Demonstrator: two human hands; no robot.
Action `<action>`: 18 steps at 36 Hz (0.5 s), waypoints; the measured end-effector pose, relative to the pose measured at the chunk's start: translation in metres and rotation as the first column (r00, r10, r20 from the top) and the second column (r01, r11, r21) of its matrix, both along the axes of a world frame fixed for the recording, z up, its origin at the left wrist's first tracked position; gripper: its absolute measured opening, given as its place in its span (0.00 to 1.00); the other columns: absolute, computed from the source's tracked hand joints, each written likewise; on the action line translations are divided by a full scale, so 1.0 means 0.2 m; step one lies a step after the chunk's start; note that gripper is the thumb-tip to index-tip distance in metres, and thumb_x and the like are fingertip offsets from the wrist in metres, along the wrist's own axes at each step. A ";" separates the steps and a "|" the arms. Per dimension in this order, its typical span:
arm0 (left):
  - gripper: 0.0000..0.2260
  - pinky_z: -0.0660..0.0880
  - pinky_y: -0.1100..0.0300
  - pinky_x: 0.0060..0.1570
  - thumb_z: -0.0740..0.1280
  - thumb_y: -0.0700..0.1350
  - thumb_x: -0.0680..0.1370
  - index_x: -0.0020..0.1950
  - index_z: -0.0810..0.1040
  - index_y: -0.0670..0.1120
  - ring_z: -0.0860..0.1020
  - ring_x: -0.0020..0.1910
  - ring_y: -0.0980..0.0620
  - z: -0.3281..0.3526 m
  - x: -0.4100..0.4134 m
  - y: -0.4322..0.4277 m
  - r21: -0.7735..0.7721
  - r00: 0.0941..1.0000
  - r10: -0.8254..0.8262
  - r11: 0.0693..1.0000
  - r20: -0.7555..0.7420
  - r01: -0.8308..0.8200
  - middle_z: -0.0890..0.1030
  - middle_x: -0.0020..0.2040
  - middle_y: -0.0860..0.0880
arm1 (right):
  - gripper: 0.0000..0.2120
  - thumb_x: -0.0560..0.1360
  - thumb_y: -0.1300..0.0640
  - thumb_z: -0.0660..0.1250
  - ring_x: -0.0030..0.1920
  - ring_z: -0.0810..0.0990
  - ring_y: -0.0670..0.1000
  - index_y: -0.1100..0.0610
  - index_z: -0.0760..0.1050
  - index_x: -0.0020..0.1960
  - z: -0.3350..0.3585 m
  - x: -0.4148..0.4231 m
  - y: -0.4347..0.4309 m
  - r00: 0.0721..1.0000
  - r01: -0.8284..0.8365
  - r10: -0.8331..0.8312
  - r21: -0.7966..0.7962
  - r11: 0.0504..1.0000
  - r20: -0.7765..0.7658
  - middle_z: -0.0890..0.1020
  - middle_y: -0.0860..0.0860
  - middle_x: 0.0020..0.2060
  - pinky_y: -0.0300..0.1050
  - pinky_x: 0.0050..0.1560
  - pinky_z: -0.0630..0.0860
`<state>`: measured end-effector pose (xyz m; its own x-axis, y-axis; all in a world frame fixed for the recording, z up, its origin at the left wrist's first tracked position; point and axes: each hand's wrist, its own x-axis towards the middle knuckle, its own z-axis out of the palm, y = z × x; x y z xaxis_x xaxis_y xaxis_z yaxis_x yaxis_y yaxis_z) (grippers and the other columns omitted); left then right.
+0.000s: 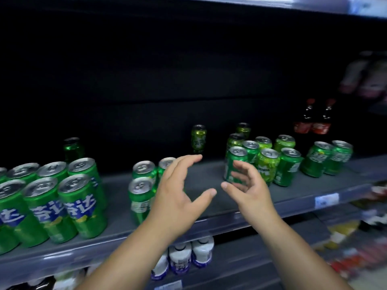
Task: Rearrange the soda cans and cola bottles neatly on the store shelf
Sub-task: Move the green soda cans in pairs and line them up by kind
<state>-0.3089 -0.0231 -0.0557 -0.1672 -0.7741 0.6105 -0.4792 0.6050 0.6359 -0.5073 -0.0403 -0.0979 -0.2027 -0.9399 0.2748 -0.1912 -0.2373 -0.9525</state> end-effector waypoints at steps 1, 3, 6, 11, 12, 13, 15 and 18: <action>0.28 0.63 0.72 0.64 0.73 0.56 0.69 0.65 0.66 0.68 0.68 0.66 0.65 -0.01 -0.05 -0.01 0.017 1.000 -0.023 1.000 -0.001 0.023 0.69 0.65 0.65 | 0.26 0.72 0.58 0.77 0.63 0.77 0.42 0.41 0.73 0.64 0.00 -0.04 0.01 1.000 0.030 -0.030 -0.002 1.000 0.000 0.77 0.39 0.61 0.52 0.64 0.77; 0.27 0.65 0.69 0.64 0.72 0.57 0.69 0.63 0.65 0.70 0.68 0.66 0.65 -0.04 -0.15 -0.04 0.065 0.998 -0.063 0.996 -0.003 0.063 0.68 0.65 0.68 | 0.24 0.72 0.59 0.77 0.62 0.77 0.42 0.41 0.73 0.62 -0.01 -0.14 0.03 0.996 0.092 -0.092 -0.007 0.996 -0.001 0.78 0.40 0.60 0.51 0.63 0.77; 0.28 0.67 0.64 0.65 0.74 0.56 0.69 0.61 0.64 0.73 0.68 0.65 0.66 -0.10 -0.29 -0.10 0.135 0.996 -0.092 0.987 -0.007 0.093 0.66 0.63 0.73 | 0.22 0.72 0.59 0.76 0.61 0.77 0.41 0.42 0.74 0.60 -0.03 -0.29 0.03 0.985 0.173 -0.173 -0.004 0.985 -0.008 0.78 0.43 0.60 0.49 0.61 0.78; 0.28 0.75 0.57 0.60 0.75 0.55 0.68 0.62 0.66 0.72 0.70 0.62 0.66 -0.23 -0.52 -0.20 0.289 0.992 -0.098 0.950 -0.076 0.116 0.68 0.62 0.70 | 0.20 0.73 0.60 0.75 0.60 0.77 0.41 0.40 0.72 0.56 -0.08 -0.53 0.00 0.978 0.208 -0.207 0.036 0.978 -0.030 0.78 0.42 0.58 0.42 0.55 0.76; 0.28 0.75 0.57 0.60 0.76 0.54 0.69 0.62 0.67 0.70 0.70 0.61 0.67 -0.25 -0.57 -0.21 0.313 0.992 -0.100 0.942 -0.079 0.120 0.69 0.61 0.69 | 0.20 0.74 0.60 0.75 0.60 0.77 0.43 0.41 0.72 0.56 -0.09 -0.58 -0.02 0.977 0.213 -0.211 0.044 0.976 -0.029 0.78 0.42 0.57 0.39 0.53 0.75; 0.27 0.75 0.56 0.60 0.76 0.52 0.69 0.63 0.68 0.68 0.70 0.61 0.68 -0.27 -0.63 -0.22 0.335 0.991 -0.102 0.934 -0.081 0.124 0.69 0.61 0.68 | 0.20 0.74 0.60 0.75 0.60 0.77 0.44 0.42 0.72 0.57 -0.10 -0.63 -0.03 0.974 0.224 -0.222 0.046 0.974 -0.034 0.78 0.44 0.57 0.36 0.51 0.74; 0.27 0.76 0.54 0.60 0.77 0.51 0.69 0.64 0.69 0.65 0.71 0.62 0.67 -0.31 -0.74 -0.25 0.372 0.991 -0.100 0.920 -0.083 0.124 0.71 0.61 0.66 | 0.20 0.74 0.60 0.75 0.60 0.76 0.46 0.46 0.72 0.59 -0.12 -0.74 -0.06 0.960 0.277 -0.273 0.043 0.960 -0.065 0.77 0.48 0.59 0.35 0.51 0.73; 0.26 0.77 0.52 0.58 0.76 0.50 0.70 0.62 0.69 0.64 0.73 0.62 0.63 -0.37 -0.90 -0.30 0.423 0.993 -0.081 0.899 -0.091 0.113 0.72 0.62 0.62 | 0.22 0.73 0.61 0.75 0.59 0.75 0.49 0.46 0.70 0.59 -0.14 -0.89 -0.11 0.932 0.351 -0.347 0.021 0.936 -0.106 0.75 0.50 0.60 0.45 0.55 0.75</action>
